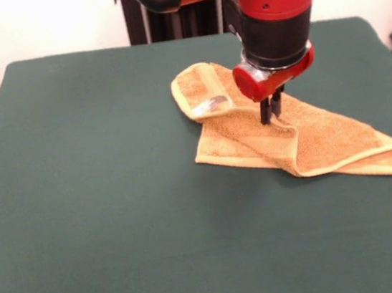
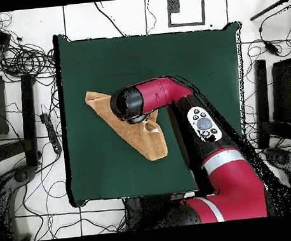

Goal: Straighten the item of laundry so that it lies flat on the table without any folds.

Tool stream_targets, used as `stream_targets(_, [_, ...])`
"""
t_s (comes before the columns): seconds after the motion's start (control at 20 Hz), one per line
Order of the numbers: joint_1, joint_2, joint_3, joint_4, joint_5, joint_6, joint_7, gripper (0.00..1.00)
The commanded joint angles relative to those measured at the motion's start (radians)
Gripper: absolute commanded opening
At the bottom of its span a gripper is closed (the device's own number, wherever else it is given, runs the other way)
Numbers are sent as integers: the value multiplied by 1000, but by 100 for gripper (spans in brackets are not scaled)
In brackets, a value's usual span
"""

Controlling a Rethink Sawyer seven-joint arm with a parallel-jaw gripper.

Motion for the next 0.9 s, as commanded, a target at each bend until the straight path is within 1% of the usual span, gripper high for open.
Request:
stream_targets(0.05, [43,26,-19,104,37,-48,152,0])
stream_targets(0.9, [71,-16,-36,151,75,-72,186,0])
